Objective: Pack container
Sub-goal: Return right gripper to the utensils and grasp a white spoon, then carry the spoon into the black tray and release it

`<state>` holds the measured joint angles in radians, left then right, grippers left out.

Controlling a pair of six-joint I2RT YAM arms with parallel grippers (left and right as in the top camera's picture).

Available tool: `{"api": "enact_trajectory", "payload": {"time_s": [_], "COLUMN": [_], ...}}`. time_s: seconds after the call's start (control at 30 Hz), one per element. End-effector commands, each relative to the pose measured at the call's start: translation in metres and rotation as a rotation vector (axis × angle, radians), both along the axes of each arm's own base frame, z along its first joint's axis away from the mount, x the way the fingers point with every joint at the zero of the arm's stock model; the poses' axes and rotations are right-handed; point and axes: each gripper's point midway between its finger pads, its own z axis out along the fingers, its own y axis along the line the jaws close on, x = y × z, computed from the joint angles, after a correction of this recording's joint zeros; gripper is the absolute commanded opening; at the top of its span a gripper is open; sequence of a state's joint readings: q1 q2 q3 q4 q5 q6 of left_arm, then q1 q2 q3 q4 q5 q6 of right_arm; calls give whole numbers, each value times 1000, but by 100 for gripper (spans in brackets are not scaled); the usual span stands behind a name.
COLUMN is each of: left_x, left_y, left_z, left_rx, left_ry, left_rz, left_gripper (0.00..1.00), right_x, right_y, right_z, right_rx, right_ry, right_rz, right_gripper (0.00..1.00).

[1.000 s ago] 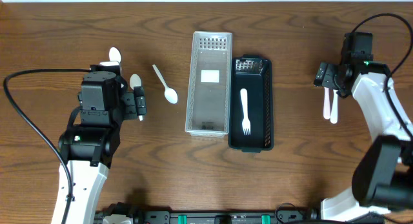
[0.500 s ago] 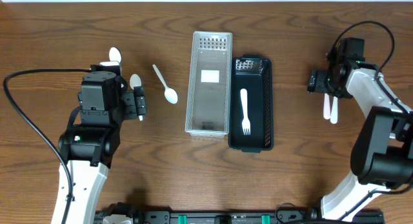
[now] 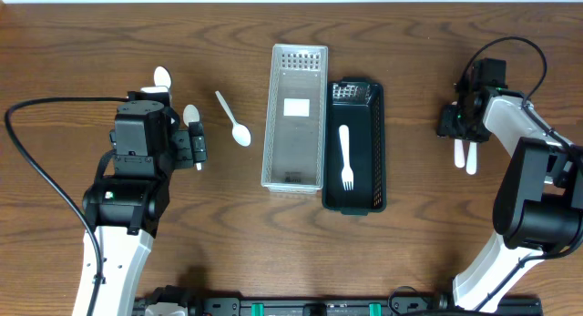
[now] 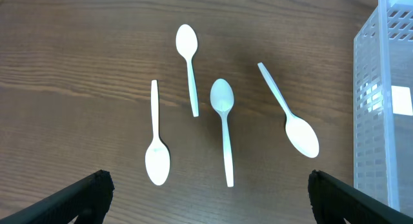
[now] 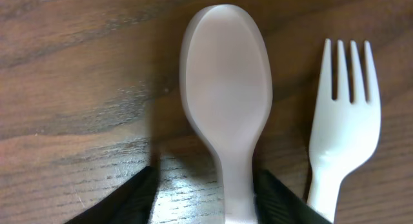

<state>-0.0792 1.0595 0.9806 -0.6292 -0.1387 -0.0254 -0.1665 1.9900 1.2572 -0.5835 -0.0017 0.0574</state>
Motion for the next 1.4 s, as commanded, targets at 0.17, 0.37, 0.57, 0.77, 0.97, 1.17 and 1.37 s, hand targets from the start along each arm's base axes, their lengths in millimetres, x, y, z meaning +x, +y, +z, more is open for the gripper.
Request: {"api": "enact_trajectory", "payload": {"time_s": [0.17, 0.37, 0.57, 0.77, 0.97, 1.17, 1.37], "left_x": [2, 2, 2, 2, 2, 2, 2], "left_y": [3, 3, 3, 3, 3, 3, 3], "left_z": [9, 9, 9, 9, 9, 9, 9], "left_rx": [12, 11, 12, 12, 12, 11, 12], "left_ry": [-19, -19, -19, -19, -19, -19, -19], "left_rz": [9, 9, 9, 9, 9, 9, 9], "left_gripper": [98, 98, 98, 98, 98, 98, 98], "right_x": [-12, -10, 1, 1, -17, -40, -58], "right_y": [3, 3, 24, 86, 162, 197, 234], "right_z": [-16, -1, 61, 160, 203, 150, 82], "right_rx": [37, 38, 72, 163, 214, 134, 124], "right_ry": [62, 37, -107, -342, -434, -276, -120], "right_rz": [-59, -70, -32, 88, 254, 212, 204], "right_gripper": [26, 3, 1, 1, 2, 2, 1]}}
